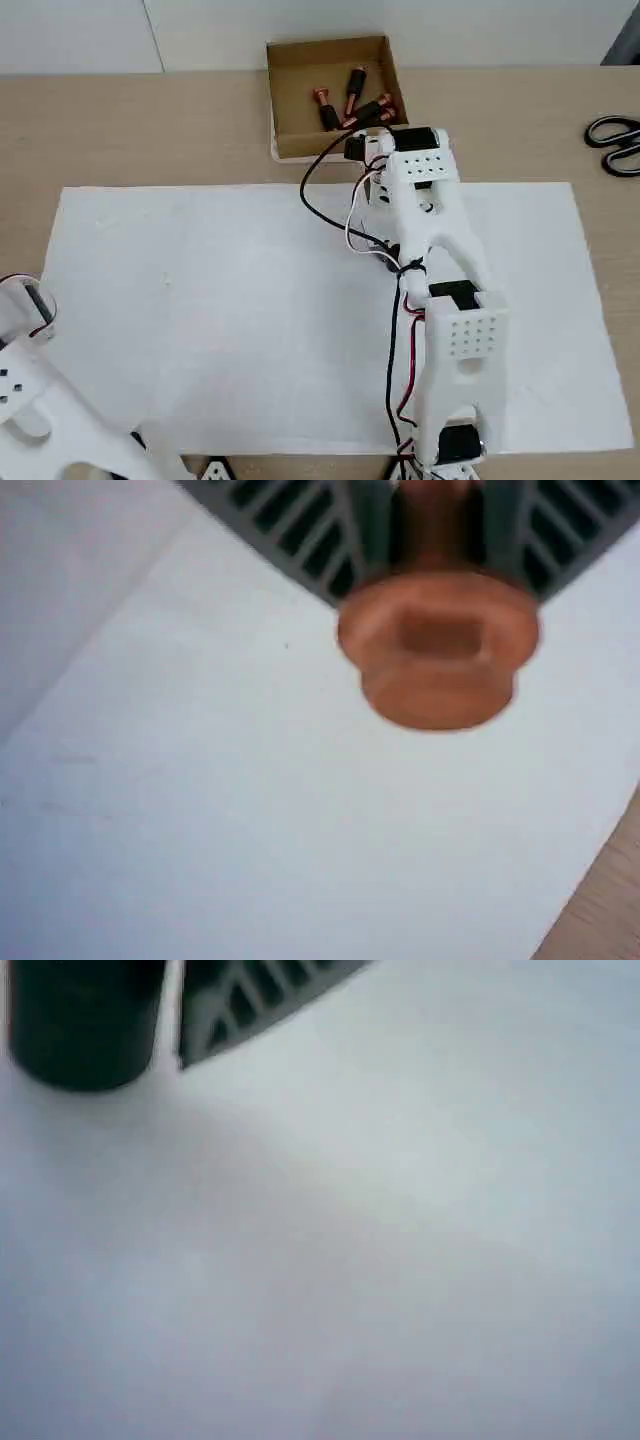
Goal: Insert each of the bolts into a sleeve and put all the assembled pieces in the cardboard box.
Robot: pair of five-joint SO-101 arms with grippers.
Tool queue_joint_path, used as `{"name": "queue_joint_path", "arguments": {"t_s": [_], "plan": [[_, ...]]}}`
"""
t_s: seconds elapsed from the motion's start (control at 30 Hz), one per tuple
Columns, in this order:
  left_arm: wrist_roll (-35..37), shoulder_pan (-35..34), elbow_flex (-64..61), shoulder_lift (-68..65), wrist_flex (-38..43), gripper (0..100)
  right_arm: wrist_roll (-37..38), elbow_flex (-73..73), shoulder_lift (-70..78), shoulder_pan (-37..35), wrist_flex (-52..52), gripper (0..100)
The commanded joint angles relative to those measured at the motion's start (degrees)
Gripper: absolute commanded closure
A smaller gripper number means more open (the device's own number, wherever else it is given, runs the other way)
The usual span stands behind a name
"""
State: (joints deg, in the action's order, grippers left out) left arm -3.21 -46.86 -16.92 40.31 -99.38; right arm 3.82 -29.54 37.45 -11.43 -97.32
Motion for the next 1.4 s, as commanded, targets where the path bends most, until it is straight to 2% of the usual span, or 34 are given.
{"name": "queue_joint_path", "arguments": {"t_s": [0.0, 0.1, 0.37, 0.77, 1.13, 1.37], "plan": [[0.18, 0.26, 0.22, 1.49, -0.97, 100, 0.53, -0.62, -0.66, -0.04, 0.57, 77.9], [0.18, 0.26, 0.22, 1.49, -0.97, 100, 0.26, -0.44, -0.66, -0.04, 0.22, 78.6], [0.18, 0.26, 0.22, 1.49, -1.05, 100, 0.18, -0.35, -0.66, 0.04, -0.31, 99.1], [0.18, 0.26, 0.22, 1.49, -1.05, 100, 0.35, -2.29, -1.27, -0.04, -0.4, 99.5], [0.18, 0.26, 0.22, 1.49, -1.05, 100, 0.35, -14.51, -1.27, -0.22, -0.31, 99.5], [0.18, 0.26, 0.22, 1.49, -1.05, 100, 0.09, -15.03, 0.13, -0.22, 8.13, 99.3]]}}
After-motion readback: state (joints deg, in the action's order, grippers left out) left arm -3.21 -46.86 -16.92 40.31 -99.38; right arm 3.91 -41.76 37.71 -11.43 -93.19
